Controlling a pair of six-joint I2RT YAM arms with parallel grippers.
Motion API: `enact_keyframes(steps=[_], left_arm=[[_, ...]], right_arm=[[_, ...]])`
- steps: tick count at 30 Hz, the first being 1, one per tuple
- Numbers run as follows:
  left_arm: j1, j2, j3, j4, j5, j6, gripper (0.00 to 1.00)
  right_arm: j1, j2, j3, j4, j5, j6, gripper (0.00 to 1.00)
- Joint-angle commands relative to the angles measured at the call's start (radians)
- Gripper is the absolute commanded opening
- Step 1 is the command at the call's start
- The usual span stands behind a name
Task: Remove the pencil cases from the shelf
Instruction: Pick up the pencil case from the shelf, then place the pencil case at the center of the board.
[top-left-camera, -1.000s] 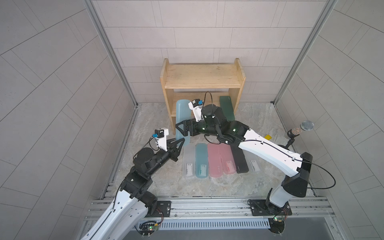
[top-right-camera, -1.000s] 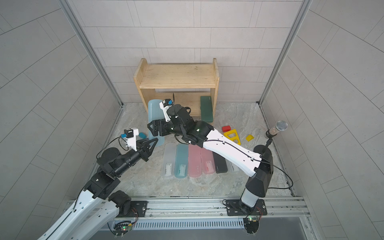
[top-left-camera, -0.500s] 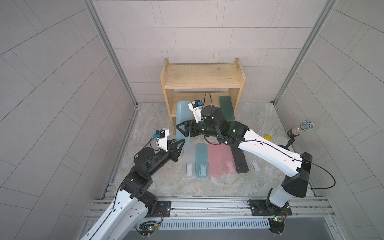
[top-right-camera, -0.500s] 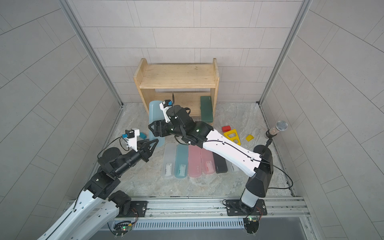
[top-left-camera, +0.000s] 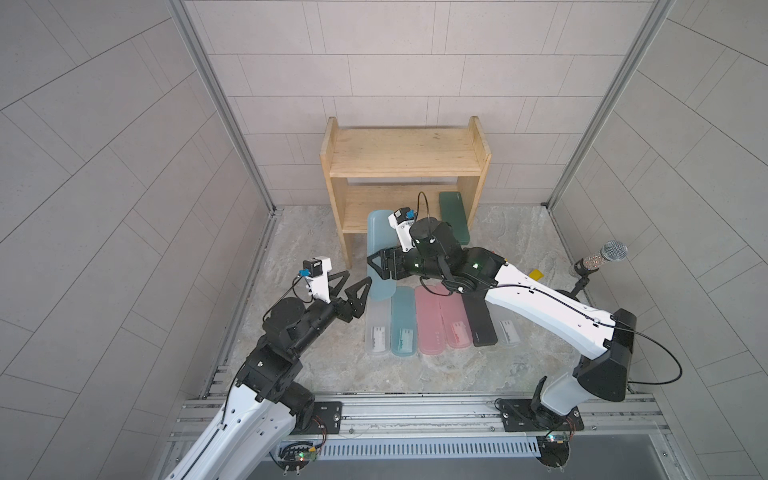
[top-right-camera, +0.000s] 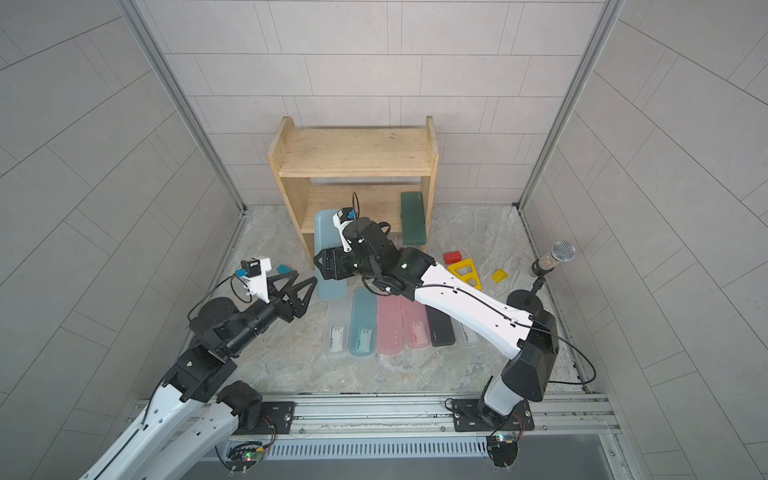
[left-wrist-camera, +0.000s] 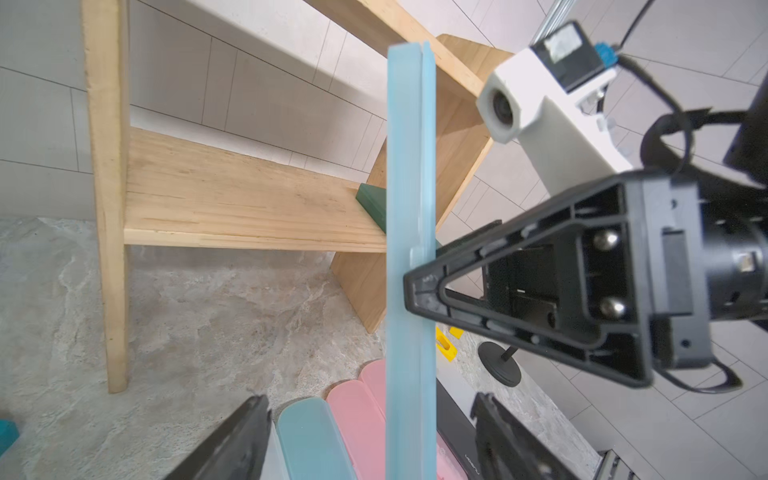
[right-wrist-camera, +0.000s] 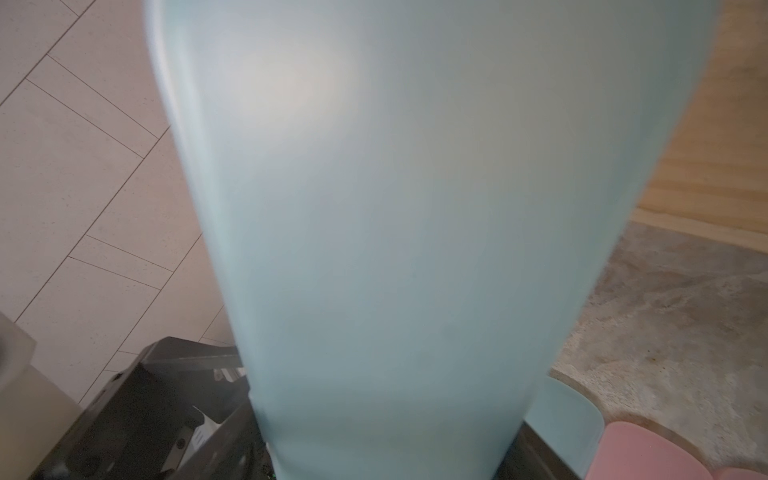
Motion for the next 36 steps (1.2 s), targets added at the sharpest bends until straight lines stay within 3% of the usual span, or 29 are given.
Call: enact_keyframes(steps=[1, 6, 9, 12, 16, 22, 30, 36], left_arm=[[0.004, -0.018, 0.039, -0.027, -0.05, 0.014, 0.86], [0.006, -0.032, 0.061, -0.078, -0.11, 0.023, 0.91], [0.015, 0.021, 0.136, -0.194, -0.182, 0.011, 0.95], [0.06, 0.155, 0.295, -0.345, -0.108, 0.011, 0.96], [0.11, 0.25, 0.459, -0.477, -0.127, 0.035, 0.98], [0.253, 0.293, 0.564, -0.627, -0.119, 0.109, 1.0], [0.331, 0.24, 0.519, -0.667, -0.05, 0.134, 1.0], [0.337, 0.227, 0.48, -0.651, -0.005, 0.124, 1.0]], right_arm=[[-0.013, -0.081, -0.041, 0.002, 0.023, -0.013, 0.25], [-0.03, -0.15, -0.165, -0.007, 0.04, -0.01, 0.25], [-0.03, -0.161, -0.225, 0.026, 0.008, 0.03, 0.25], [-0.027, -0.156, -0.288, 0.135, -0.058, 0.108, 0.25], [-0.005, -0.097, -0.314, 0.233, -0.105, 0.186, 0.27], [0.065, 0.05, -0.299, 0.368, -0.139, 0.314, 0.29], [0.111, 0.302, -0.223, 0.491, -0.196, 0.465, 0.3], [0.121, 0.428, -0.136, 0.418, -0.208, 0.448, 0.34]])
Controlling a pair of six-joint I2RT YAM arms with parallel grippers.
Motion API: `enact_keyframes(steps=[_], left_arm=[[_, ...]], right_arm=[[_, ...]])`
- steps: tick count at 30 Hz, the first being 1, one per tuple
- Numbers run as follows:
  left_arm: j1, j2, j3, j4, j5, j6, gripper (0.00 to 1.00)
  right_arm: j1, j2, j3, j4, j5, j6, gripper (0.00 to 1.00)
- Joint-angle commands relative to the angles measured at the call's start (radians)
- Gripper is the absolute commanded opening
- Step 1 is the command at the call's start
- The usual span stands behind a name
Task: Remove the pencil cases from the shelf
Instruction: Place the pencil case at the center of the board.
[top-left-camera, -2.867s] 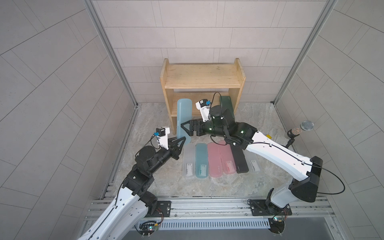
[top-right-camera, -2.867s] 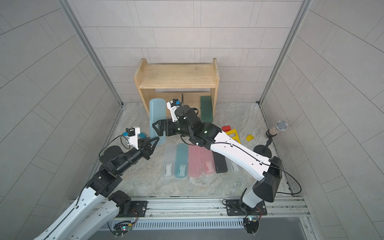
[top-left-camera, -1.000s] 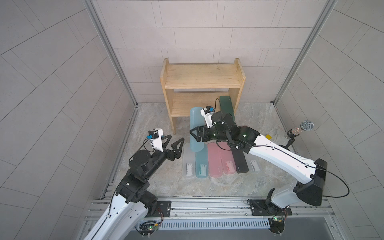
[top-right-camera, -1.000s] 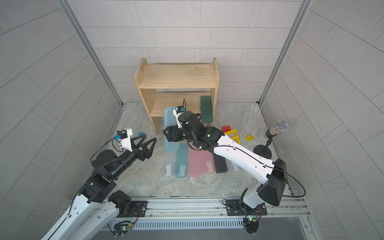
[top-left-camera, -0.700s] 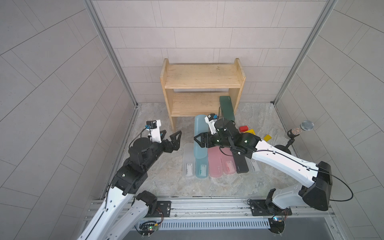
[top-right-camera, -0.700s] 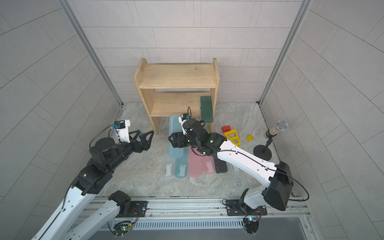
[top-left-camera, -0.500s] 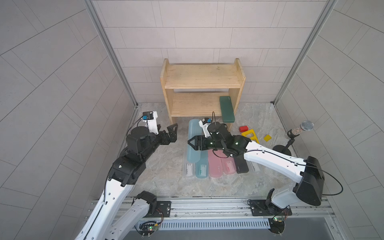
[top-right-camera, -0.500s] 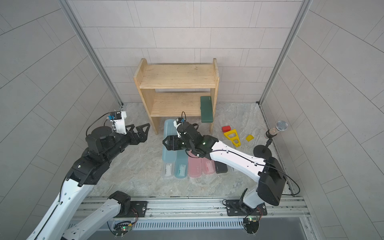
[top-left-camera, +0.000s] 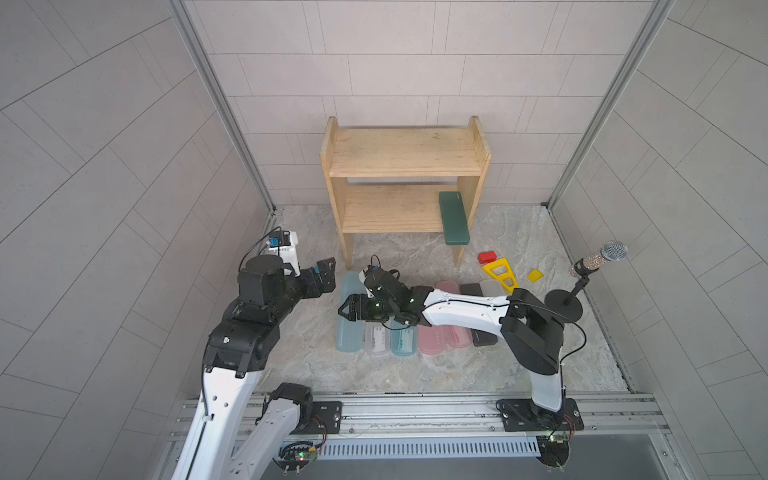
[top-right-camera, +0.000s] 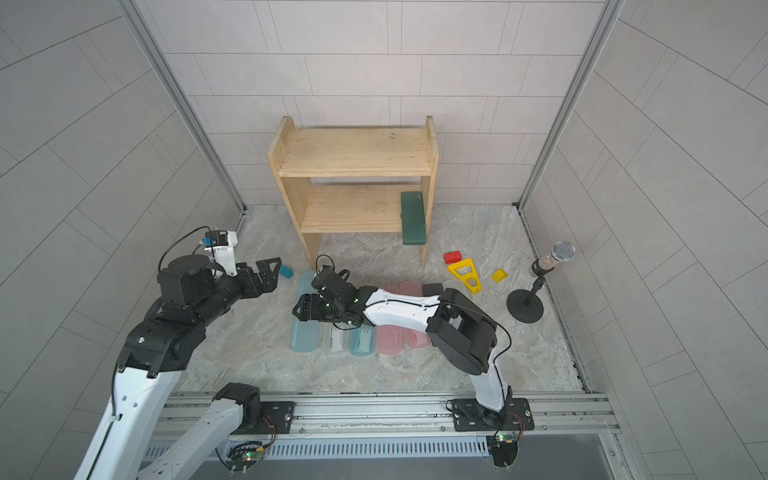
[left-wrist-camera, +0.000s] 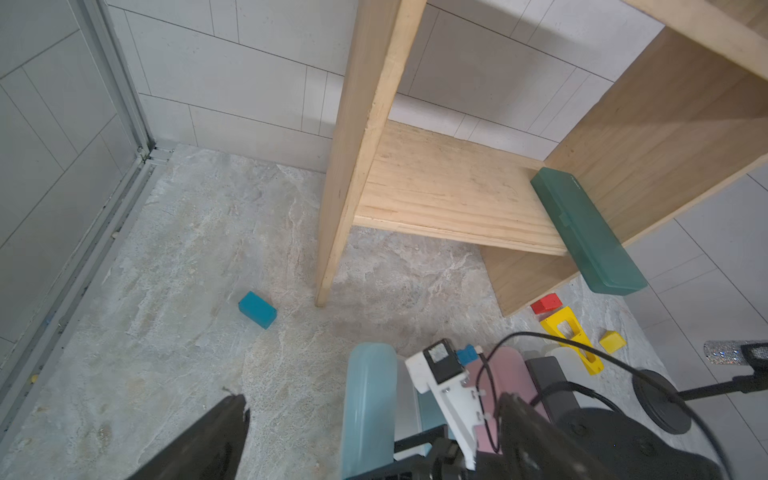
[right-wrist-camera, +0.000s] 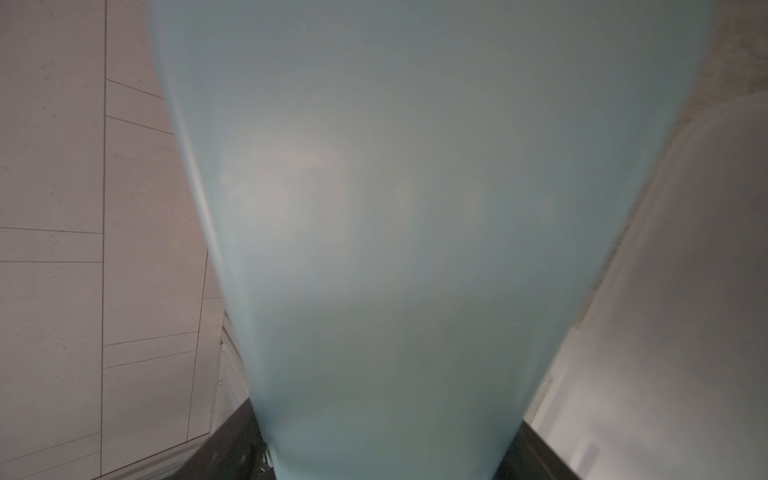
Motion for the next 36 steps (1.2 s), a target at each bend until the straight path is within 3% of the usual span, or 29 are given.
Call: enact_keyframes(steps=[1, 14, 26, 28, 33, 36], left_arm=[[0.009, -0.012, -0.028, 0.008, 0.042, 0.012, 1.0], [0.011, -0.022, -0.06, 0.05, 0.092, -0.011, 1.0], [0.014, -0.02, -0.047, 0.059, 0.109, -0.021, 1.0], [0.015, -0.02, -0.049, 0.063, 0.114, -0.029, 1.0], [0.016, -0.019, -0.057, 0.101, 0.146, -0.066, 1.0], [0.018, -0.02, -0.067, 0.145, 0.177, -0.102, 1.0]], right_arm=[[0.005, 0.021, 0.04, 0.004, -0.011, 0.019, 0.34], [0.0, 0.082, 0.077, -0.086, 0.044, -0.034, 0.55], [-0.018, 0.128, 0.112, -0.097, 0.032, -0.055, 0.68], [-0.02, 0.122, 0.112, -0.099, 0.033, -0.06, 0.72], [-0.025, 0.1, 0.108, -0.1, 0.033, -0.061, 0.95], [-0.032, 0.078, 0.097, -0.094, 0.035, -0.063, 1.0]])
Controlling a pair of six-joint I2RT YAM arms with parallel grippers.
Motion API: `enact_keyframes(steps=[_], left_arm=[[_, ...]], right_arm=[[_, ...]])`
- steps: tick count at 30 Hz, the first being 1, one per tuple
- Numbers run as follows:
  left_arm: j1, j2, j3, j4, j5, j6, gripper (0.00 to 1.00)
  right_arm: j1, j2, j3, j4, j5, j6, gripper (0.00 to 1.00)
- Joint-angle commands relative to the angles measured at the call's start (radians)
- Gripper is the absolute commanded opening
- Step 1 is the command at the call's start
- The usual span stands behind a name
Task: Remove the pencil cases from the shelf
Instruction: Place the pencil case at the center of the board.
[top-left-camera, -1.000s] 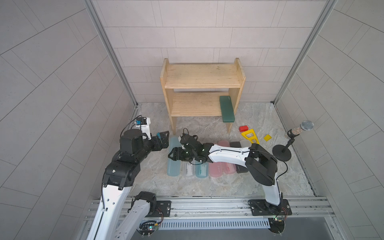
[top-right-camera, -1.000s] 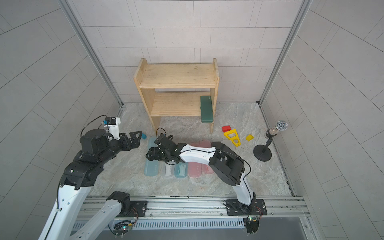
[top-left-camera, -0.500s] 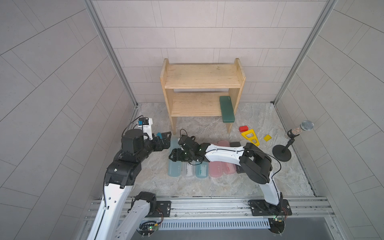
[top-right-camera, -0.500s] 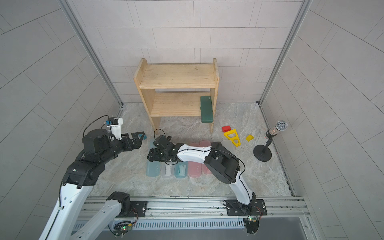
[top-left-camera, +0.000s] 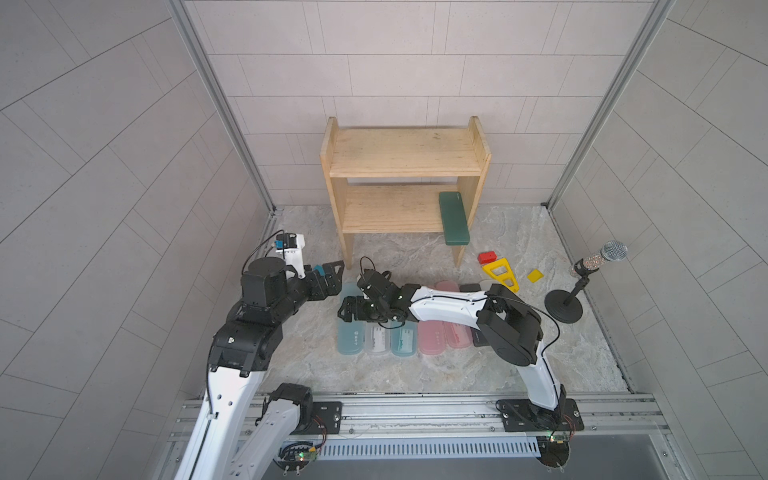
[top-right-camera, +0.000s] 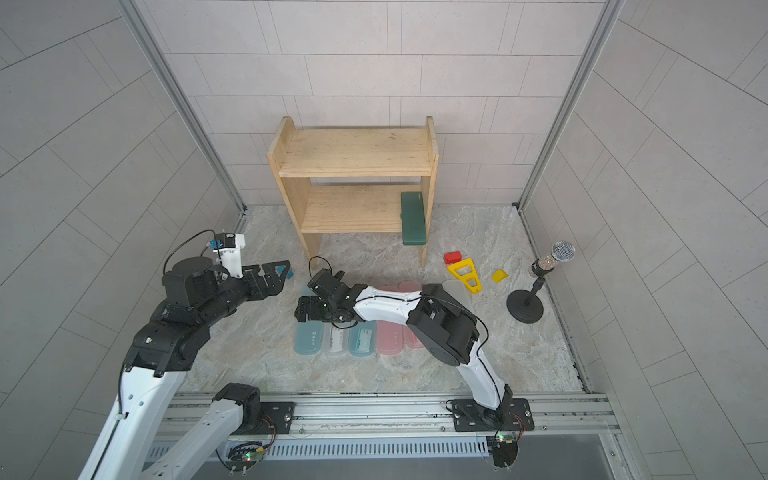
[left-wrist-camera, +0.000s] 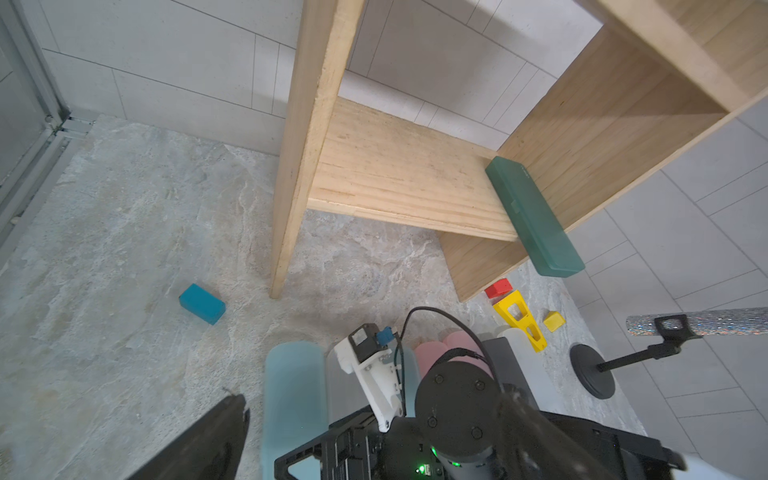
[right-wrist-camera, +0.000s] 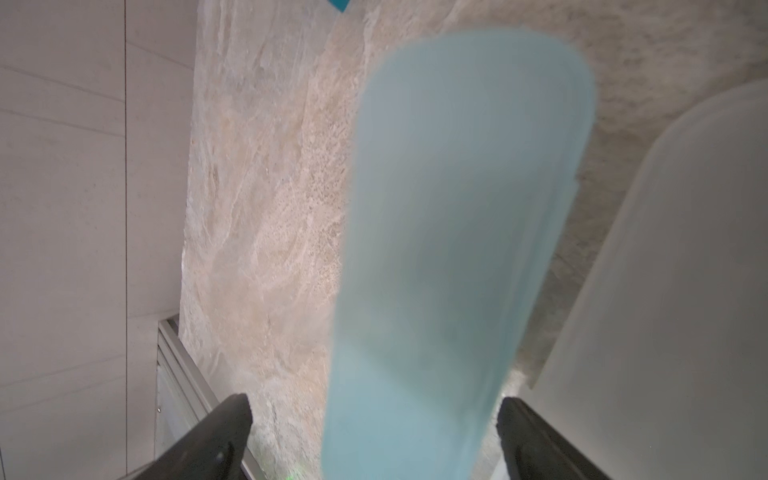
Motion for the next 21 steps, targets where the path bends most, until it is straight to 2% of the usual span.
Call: enact_keyframes(steps=[1, 5, 9, 13, 16, 18, 21], left_arm=[[0.009, -0.009, -0.015, 0.078, 0.048, -0.05, 1.0], [0.009, -0.003, -0.006, 0.096, 0.069, -0.073, 1.0], [0.01, 0.015, 0.006, 0.128, 0.103, -0.117, 1.0], [0.012, 0.041, -0.038, 0.278, 0.165, -0.278, 1.0], [0.01, 0.102, -0.118, 0.538, 0.27, -0.494, 1.0], [-0.013, 0.146, -0.152, 0.675, 0.291, -0.597, 1.0], [-0.127, 0.199, -0.123, 0.668, 0.206, -0.559, 1.0]], right_arm=[[-0.01, -0.055, 0.002, -0.005, 0.02, -0.013, 1.0], [-0.019, -0.113, -0.032, 0.002, 0.03, -0.02, 1.0], [-0.041, -0.239, -0.118, -0.004, 0.036, -0.063, 1.0], [-0.105, -0.442, -0.311, -0.058, 0.087, -0.106, 1.0], [-0.157, -0.643, -0.427, -0.192, 0.207, -0.185, 1.0], [-0.173, -0.784, -0.466, -0.304, 0.303, -0.24, 1.0], [-0.185, -0.971, -0.515, -0.409, 0.425, -0.304, 1.0]])
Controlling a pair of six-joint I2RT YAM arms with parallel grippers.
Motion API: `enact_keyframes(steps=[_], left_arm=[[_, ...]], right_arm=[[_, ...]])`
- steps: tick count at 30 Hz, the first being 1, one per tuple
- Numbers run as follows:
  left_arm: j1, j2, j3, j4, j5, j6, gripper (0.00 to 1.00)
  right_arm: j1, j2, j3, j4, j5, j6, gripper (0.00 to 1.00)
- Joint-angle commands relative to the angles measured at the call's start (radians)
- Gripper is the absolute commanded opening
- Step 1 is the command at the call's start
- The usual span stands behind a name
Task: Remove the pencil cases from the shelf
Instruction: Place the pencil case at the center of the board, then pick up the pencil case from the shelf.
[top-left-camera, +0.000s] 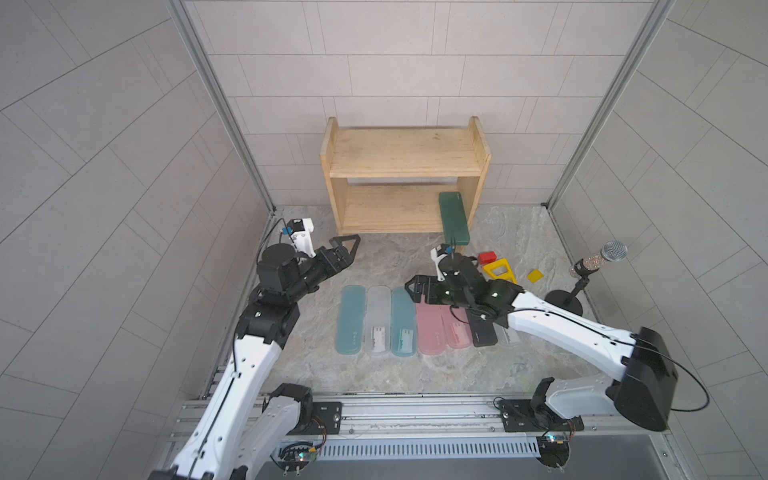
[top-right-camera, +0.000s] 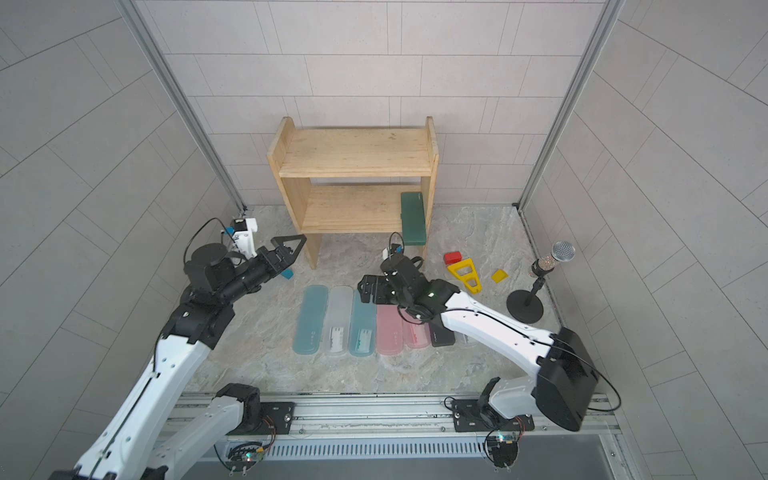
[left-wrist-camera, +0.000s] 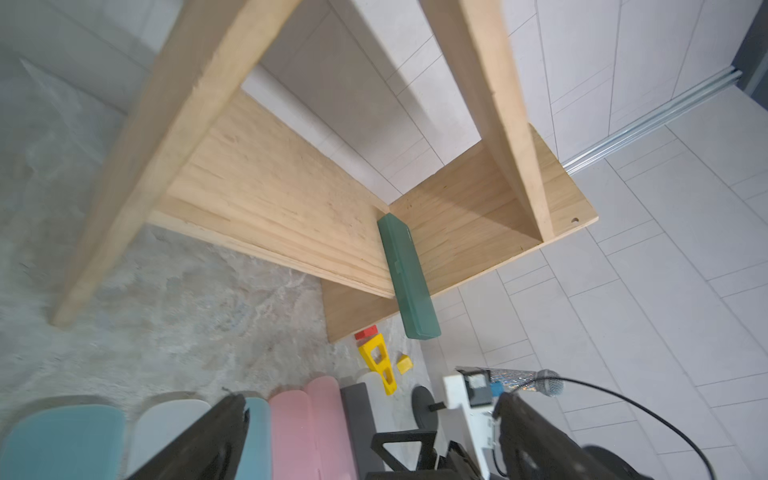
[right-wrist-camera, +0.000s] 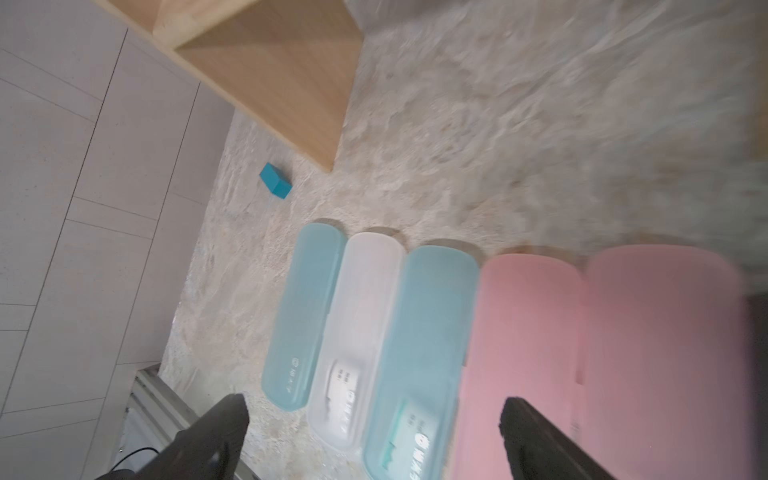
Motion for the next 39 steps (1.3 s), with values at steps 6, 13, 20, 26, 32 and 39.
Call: enact_keyframes(steps=[6, 13, 20, 26, 32, 39], left_arm=[[-0.276, 0.216, 0.058, 0.239, -0.111, -0.094, 1.0], [-0.422, 0.424, 0.146, 0.302, -0.187, -0.121, 1.0], [-0.448, 0.604, 0.249, 0.356, -0.181, -0.154, 1.0], [-0.471, 0.744, 0.342, 0.391, -0.165, -0.186, 1.0], [-0.473, 0.799, 0.356, 0.433, -0.162, -0.186, 1.0], [-0.472, 0.87, 0.43, 0.443, -0.148, -0.195, 0.97]], right_arm=[[-0.269, -0.388, -0.153, -0.223, 0.039, -0.117, 1.0], [-0.592, -0.402, -0.091, -0.296, -0.28, -0.143, 1.0], [-0.733, -0.397, -0.045, -0.286, -0.447, -0.142, 1.0], [-0.774, -0.373, -0.049, -0.248, -0.502, -0.128, 1.0], [-0.784, -0.331, -0.044, -0.213, -0.538, -0.12, 1.0], [-0.788, -0.302, -0.002, -0.223, -0.575, -0.139, 1.0]])
